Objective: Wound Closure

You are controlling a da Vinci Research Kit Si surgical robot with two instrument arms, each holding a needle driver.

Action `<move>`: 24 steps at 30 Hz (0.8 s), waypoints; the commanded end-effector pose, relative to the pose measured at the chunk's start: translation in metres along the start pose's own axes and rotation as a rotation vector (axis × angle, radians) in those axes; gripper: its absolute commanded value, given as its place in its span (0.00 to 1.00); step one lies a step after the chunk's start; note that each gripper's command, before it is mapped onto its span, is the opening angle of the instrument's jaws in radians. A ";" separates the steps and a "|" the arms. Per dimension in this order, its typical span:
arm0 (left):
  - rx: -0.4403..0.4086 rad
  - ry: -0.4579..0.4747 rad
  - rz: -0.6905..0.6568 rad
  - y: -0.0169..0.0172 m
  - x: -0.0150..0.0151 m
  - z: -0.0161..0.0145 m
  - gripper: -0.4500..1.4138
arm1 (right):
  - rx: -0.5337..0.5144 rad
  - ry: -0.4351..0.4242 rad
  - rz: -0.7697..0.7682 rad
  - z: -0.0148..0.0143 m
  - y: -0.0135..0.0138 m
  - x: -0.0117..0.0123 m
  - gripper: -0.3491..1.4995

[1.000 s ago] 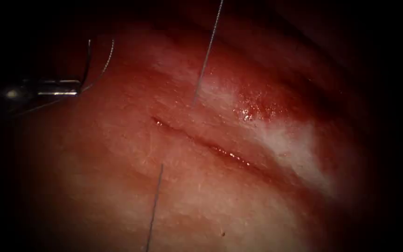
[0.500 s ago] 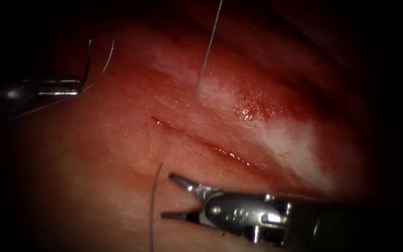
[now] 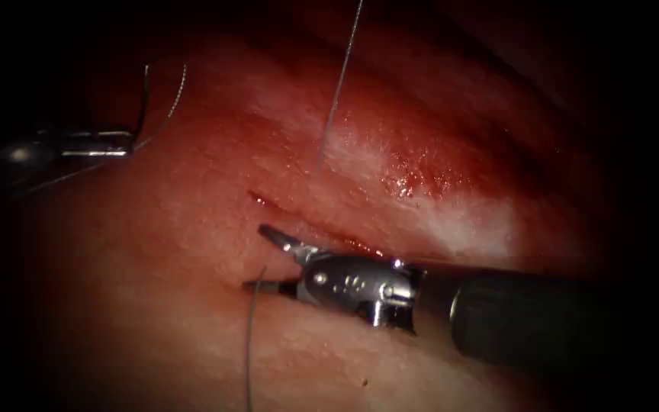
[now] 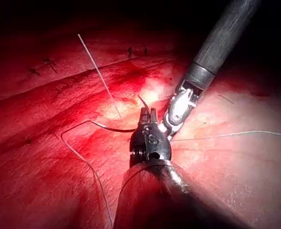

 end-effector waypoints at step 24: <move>-0.004 0.001 -0.001 0.0001 -0.0005 0.0008 0.00 | 0.049 0.022 -0.025 -0.0090 -0.0106 0.0097 0.00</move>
